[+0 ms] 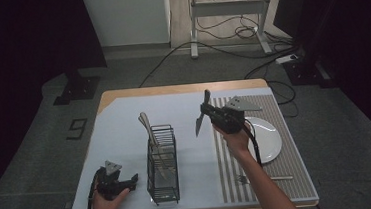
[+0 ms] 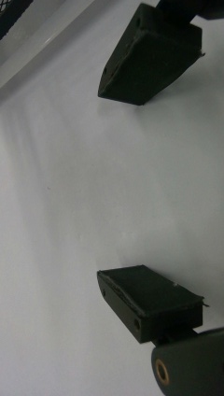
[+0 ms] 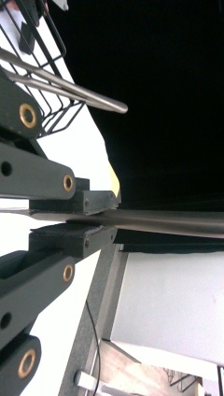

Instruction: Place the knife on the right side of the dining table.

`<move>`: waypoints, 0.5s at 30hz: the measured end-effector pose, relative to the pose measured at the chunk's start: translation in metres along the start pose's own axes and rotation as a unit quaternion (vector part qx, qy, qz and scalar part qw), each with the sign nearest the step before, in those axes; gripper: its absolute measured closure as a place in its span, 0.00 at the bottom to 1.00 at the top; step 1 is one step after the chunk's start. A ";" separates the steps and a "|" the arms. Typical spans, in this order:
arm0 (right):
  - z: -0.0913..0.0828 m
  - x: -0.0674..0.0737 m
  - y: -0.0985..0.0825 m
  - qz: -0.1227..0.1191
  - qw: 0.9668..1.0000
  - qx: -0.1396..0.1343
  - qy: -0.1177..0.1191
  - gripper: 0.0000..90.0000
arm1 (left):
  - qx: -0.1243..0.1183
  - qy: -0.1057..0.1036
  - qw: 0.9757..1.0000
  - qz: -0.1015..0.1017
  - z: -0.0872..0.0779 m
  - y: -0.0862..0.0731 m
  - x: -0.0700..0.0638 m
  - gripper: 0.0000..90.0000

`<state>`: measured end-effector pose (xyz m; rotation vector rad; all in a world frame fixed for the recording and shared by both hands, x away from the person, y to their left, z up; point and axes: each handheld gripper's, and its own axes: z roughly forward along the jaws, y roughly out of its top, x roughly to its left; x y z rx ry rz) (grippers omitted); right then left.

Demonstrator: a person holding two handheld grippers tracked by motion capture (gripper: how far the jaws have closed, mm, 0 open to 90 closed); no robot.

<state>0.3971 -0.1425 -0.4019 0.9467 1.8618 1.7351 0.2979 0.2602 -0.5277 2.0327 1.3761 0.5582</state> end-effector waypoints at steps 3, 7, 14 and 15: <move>0.001 -0.004 -0.001 0.001 1.000 0.000 -0.008 0.93 | 0.000 0.000 1.000 0.000 0.000 0.000 0.000 0.13; 0.002 -0.010 -0.002 0.000 1.000 0.005 -0.019 0.93 | -0.001 0.000 1.000 0.000 0.000 0.000 0.000 0.13; 0.006 -0.020 -0.004 0.004 0.999 0.007 -0.038 0.93 | -0.001 -0.001 1.000 0.000 0.000 0.000 0.000 0.13; 0.006 -0.023 -0.004 0.004 0.999 0.007 -0.041 0.93 | -0.001 -0.001 1.000 0.000 0.000 0.000 0.000 0.13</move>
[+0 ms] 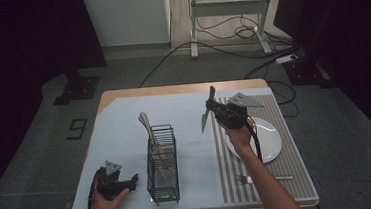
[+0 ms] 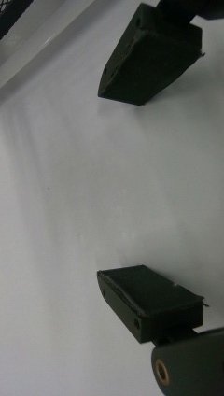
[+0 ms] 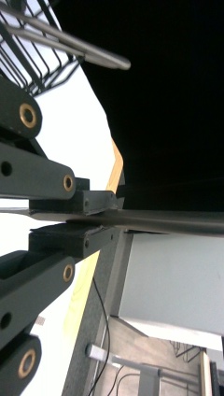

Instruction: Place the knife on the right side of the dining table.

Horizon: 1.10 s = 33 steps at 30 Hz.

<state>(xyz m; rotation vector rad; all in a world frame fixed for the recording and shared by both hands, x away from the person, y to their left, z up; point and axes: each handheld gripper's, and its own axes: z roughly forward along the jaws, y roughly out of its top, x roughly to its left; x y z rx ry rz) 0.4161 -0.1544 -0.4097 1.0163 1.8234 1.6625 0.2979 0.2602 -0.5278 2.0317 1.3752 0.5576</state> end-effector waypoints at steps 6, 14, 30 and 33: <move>0.001 -0.010 0.002 0.002 1.000 -0.005 -0.014 0.93 | 0.000 0.000 1.000 0.000 0.000 0.000 0.000 0.13; 0.001 -0.026 0.004 0.004 0.999 -0.005 -0.041 0.93 | 0.000 0.000 1.000 0.000 0.000 0.000 0.000 0.13; 0.004 -0.051 0.005 0.014 0.997 -0.014 -0.076 0.93 | 0.000 0.000 1.000 0.000 0.000 0.000 0.000 0.13; 0.005 -0.054 0.004 0.014 0.997 -0.015 -0.081 0.93 | 0.000 0.000 1.000 -0.001 0.000 0.000 0.000 0.13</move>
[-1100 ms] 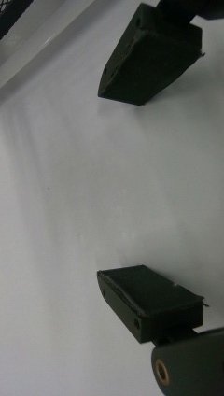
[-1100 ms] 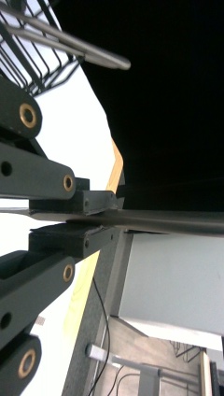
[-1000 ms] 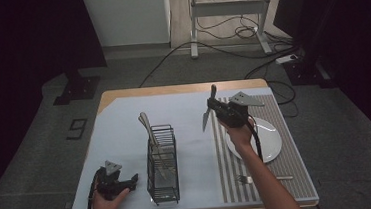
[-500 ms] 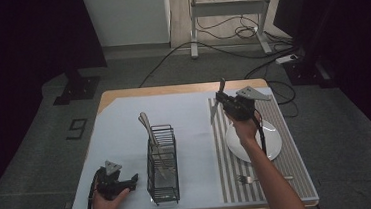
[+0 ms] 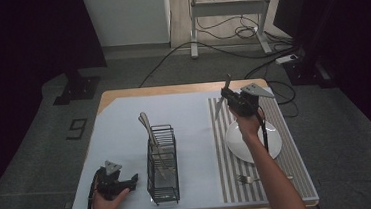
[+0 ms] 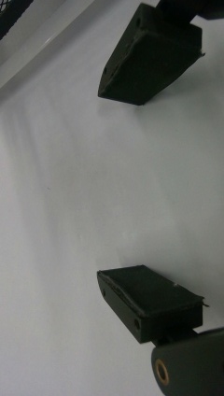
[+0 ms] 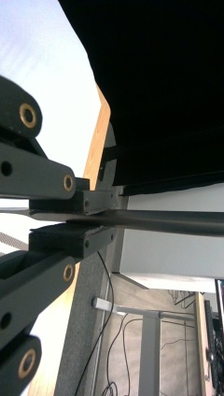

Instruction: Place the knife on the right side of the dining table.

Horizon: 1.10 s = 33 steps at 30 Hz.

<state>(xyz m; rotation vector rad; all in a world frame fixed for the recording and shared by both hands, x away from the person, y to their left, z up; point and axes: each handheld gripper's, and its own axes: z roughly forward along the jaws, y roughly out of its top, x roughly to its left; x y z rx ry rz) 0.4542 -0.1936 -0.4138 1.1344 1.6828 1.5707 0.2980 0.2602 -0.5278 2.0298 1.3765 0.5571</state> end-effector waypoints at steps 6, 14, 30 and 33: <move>0.004 -0.007 -0.002 0.008 1.000 -0.005 -0.004 0.93 | 0.000 0.000 1.000 0.000 0.000 0.000 0.000 0.13; 0.009 -0.017 -0.004 0.008 1.000 -0.012 -0.016 0.93 | 0.000 0.000 1.000 0.000 0.000 0.000 0.000 0.13; 0.030 -0.030 -0.015 0.019 0.999 -0.004 -0.033 0.93 | 0.000 0.000 1.000 0.000 0.000 0.000 0.000 0.13; 0.033 -0.031 -0.017 0.018 0.999 -0.002 -0.038 0.93 | 0.000 0.000 1.000 0.000 0.000 0.000 0.000 0.13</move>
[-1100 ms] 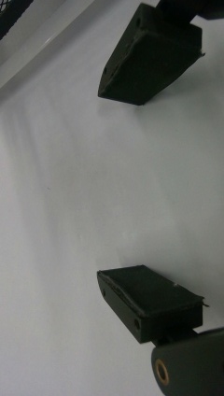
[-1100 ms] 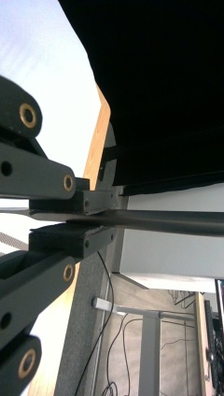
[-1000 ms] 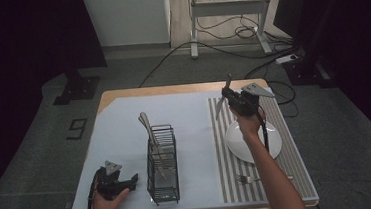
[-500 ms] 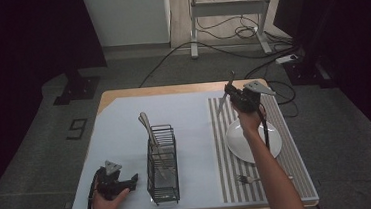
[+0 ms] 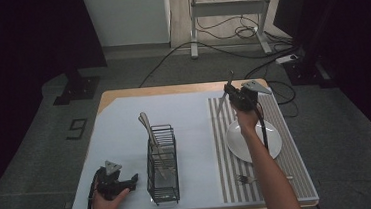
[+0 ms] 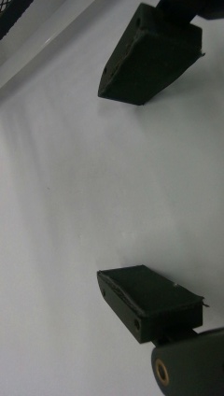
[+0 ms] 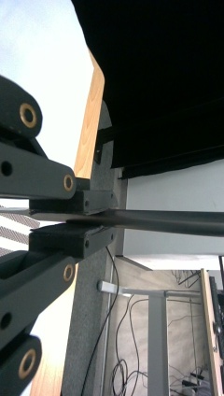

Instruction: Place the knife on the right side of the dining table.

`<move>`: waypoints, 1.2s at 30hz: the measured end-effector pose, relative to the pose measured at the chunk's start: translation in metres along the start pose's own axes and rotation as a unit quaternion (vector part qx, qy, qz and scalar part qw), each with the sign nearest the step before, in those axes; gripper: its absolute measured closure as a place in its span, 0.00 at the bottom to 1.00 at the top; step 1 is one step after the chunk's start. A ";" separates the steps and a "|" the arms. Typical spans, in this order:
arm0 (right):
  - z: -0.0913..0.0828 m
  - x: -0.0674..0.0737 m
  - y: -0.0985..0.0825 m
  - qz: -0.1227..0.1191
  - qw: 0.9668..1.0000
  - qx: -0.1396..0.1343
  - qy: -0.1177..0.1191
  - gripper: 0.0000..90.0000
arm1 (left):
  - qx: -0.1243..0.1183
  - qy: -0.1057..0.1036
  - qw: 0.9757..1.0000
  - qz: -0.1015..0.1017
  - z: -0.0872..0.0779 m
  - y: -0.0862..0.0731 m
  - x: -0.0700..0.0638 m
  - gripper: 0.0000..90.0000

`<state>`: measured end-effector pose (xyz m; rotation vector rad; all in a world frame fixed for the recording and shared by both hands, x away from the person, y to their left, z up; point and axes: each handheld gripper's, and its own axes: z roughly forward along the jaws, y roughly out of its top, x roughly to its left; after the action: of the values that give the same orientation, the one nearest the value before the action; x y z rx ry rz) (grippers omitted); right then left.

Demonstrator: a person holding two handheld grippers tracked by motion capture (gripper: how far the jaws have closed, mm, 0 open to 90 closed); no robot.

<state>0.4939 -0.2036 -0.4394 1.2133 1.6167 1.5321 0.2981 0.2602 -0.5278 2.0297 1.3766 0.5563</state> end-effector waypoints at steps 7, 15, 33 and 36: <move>0.003 -0.005 -0.004 0.006 1.000 -0.001 -0.009 0.93 | 0.000 0.000 1.000 0.000 0.000 0.000 0.000 0.13; 0.000 -0.011 -0.007 0.010 1.000 -0.001 -0.010 0.92 | 0.000 0.000 1.000 0.000 0.000 0.000 0.000 0.13; -0.009 -0.034 -0.008 0.020 0.999 0.015 -0.039 0.88 | 0.000 0.000 1.000 0.001 0.000 0.000 0.000 0.13; -0.010 -0.038 -0.009 0.024 0.998 0.021 -0.048 0.87 | 0.000 0.000 1.000 0.001 0.000 0.000 0.000 0.13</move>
<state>0.4984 -0.2415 -0.4526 1.3355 1.5743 1.4528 0.2980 0.2602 -0.5278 2.0314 1.3750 0.5571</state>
